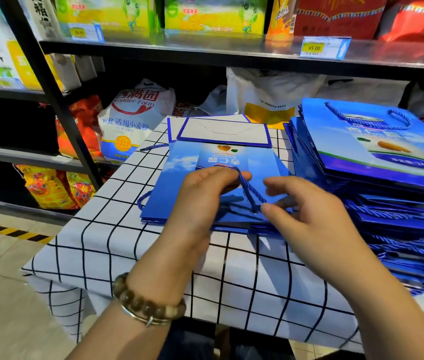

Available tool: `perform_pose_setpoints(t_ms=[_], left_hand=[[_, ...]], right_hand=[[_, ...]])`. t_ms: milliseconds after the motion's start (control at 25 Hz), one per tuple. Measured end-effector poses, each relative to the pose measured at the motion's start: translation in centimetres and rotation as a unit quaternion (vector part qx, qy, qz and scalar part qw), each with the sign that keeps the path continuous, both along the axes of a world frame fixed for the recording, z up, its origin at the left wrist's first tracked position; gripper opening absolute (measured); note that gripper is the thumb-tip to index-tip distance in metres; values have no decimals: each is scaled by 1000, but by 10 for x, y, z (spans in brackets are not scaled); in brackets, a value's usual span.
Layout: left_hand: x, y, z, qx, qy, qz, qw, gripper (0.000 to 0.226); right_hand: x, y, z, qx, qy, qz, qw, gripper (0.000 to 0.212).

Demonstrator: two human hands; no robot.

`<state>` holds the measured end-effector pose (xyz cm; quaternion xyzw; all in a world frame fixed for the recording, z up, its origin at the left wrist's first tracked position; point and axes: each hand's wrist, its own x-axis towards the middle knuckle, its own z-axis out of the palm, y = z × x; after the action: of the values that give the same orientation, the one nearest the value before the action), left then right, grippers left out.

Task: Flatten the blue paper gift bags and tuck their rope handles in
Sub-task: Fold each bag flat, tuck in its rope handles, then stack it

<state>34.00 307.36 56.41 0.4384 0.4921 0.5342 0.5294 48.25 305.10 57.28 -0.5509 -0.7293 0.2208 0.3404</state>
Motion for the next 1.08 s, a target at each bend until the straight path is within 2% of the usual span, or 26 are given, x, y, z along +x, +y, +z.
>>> perform_pose_setpoints(t_ms=[120,200,240,320,400,480,560,640,760,880,960,1080], left_hand=[[-7,3,8,-6,-33,-7,999,30],[-10,4,9,-19,-52,7,998,33],[-12,5,9,-24,-45,12,999,30],[-18,5,7,-22,-15,12,1000,27],[-25,3,5,-11,15,-1,1000,28],[-32,0,2,-4,53,-46,998,29],[-38,-2,1,-4,118,-117,986,24],[-43,-1,3,-3,175,-134,975,14],[-50,5,10,-11,168,-56,984,10],[-62,14,14,-12,145,12,989,11],[-67,20,14,-10,135,19,991,11],[-67,23,14,-6,115,18,993,10]], right_hand=[[-4,-2,-3,7,-159,1,987,19],[-4,0,2,30,-186,-29,982,21],[-4,2,8,20,-147,-35,988,24],[-10,9,17,-59,50,-17,997,29],[-20,21,22,-125,245,13,961,28],[-30,34,23,-136,324,31,936,27],[-42,46,25,-141,358,43,922,28],[-48,57,24,-137,371,48,917,27],[-50,68,21,-148,336,45,929,23],[-50,62,13,-189,184,71,962,16],[-56,55,9,-205,113,102,967,13],[-67,54,4,-206,92,105,968,11]])
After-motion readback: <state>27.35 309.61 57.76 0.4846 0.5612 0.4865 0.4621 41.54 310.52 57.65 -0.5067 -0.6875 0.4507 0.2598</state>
